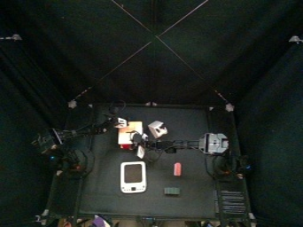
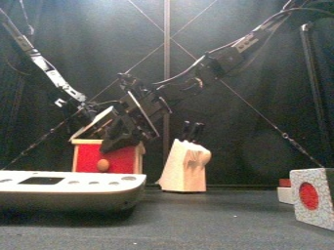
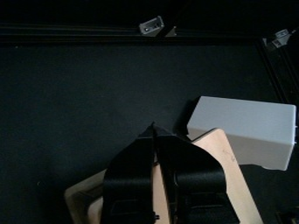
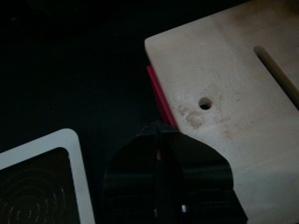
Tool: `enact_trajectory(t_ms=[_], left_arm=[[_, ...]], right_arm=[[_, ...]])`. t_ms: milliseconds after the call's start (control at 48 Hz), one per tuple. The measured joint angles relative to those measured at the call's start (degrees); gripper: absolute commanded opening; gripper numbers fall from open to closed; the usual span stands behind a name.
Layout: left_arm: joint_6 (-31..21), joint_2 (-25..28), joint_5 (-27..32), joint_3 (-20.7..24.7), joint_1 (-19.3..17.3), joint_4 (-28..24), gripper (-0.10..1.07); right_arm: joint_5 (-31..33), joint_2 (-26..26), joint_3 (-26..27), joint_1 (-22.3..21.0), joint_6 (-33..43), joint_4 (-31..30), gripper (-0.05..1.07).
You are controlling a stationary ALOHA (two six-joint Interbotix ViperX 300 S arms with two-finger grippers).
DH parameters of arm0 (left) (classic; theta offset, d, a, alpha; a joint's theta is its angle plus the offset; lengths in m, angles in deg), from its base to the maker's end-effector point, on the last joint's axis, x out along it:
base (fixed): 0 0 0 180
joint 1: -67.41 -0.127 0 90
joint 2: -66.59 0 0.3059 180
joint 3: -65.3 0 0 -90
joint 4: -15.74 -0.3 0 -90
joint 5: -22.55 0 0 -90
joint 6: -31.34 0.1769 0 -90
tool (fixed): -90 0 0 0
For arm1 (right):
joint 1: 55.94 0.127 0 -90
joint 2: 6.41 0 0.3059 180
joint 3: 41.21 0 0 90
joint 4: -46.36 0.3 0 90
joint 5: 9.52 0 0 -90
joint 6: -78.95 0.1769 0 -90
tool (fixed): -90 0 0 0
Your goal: Close drawer
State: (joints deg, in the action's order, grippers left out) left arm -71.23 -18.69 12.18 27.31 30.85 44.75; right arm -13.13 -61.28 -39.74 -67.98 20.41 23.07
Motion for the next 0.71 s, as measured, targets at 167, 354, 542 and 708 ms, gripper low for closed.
enact_trajectory(t_ms=[167, 354, 542, 708], left_arm=[[0.1, -0.1, -0.1, 0.0, -0.1, 0.0, 0.4], [0.1, -0.4, -0.1, 0.0, -0.1, 0.0, 0.4], [0.0, -0.8, 0.0, -0.2, -0.2, 0.0, 0.4], [-0.2, -2.1, 0.0, -0.6, -0.1, 0.0, 0.39]], right_arm=[[1.1, 0.7, 1.4, -0.4, 0.0, 0.1, 0.44], [1.7, 1.4, 2.6, -0.7, 0.0, 1.2, 0.44], [1.8, 1.6, 2.5, -0.9, -0.1, 1.9, 0.44], [1.8, 0.4, 1.1, -0.9, -0.4, 1.9, 0.44]])
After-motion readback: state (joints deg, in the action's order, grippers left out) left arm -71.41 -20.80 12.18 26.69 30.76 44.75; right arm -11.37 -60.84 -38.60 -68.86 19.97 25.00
